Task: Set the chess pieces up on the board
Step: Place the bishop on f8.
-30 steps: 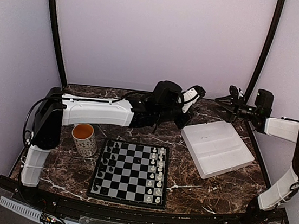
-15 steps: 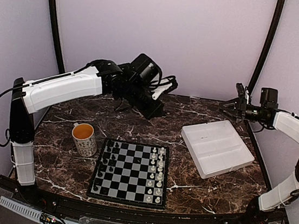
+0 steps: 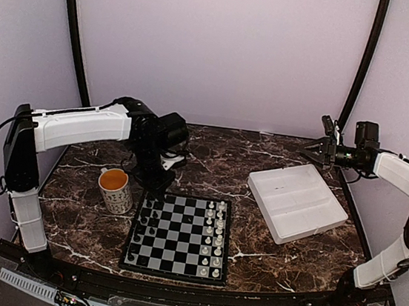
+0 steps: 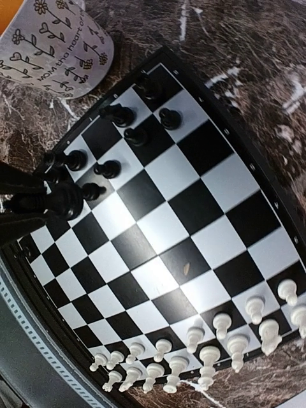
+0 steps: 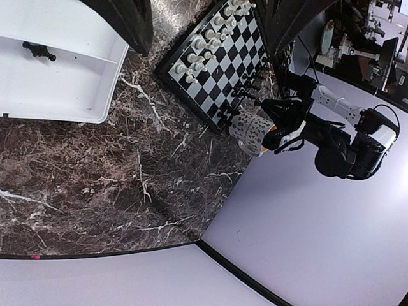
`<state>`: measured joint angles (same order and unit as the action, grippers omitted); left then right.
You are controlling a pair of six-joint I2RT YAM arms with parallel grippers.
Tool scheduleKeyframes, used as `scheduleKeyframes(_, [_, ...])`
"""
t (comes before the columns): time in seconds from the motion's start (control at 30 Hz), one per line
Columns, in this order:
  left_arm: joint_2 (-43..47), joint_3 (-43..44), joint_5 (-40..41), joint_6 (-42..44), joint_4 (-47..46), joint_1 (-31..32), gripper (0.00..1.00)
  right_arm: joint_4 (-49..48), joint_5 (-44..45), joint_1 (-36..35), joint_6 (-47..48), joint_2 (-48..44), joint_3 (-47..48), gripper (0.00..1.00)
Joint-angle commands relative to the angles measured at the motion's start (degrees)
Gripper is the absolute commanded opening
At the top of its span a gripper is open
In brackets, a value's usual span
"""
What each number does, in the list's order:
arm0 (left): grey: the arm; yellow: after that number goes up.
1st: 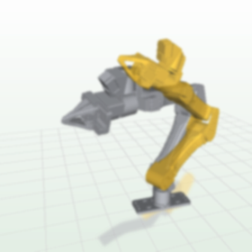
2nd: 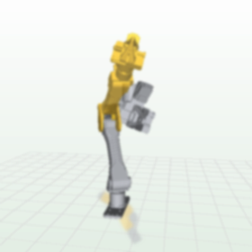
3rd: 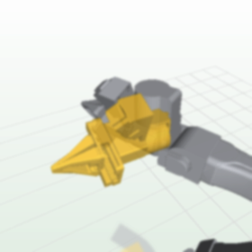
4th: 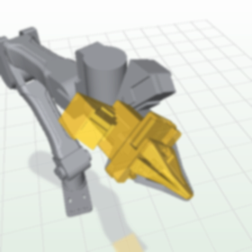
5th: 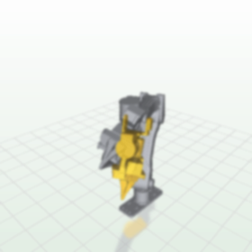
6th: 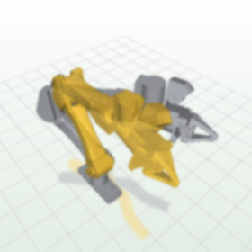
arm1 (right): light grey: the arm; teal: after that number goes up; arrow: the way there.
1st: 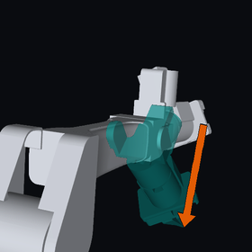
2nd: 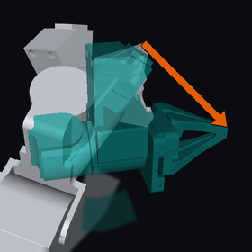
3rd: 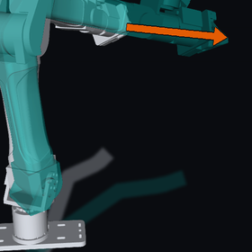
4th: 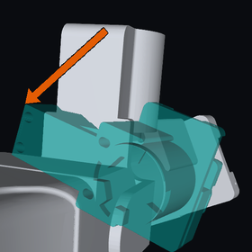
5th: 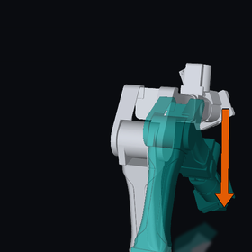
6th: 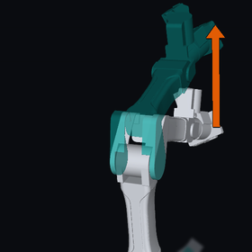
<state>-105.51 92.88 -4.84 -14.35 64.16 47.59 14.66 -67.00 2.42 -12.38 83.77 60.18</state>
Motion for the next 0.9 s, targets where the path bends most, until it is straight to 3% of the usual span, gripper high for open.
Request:
scheduleKeyframes(0.0, [1.81,-0.59,-2.94,-2.65,5.31,-2.64,0.07,-0.46,-0.2,0.05,1.72,-0.84,0.15,0.61])
scheduleKeyframes(0.37, [-2.4,-1.27,-3.62,-0.76,9.23,-5.46,0.08,0.71,0.13,0.05,3.42,-2.03,-0.15,0.61])
scheduleKeyframes(0.87, [-5.87,-3.54,-2.37,-2.06,6.66,-7.19,0.12,0.64,0.2,0.05,3.26,-2.56,-0.59,0.61])
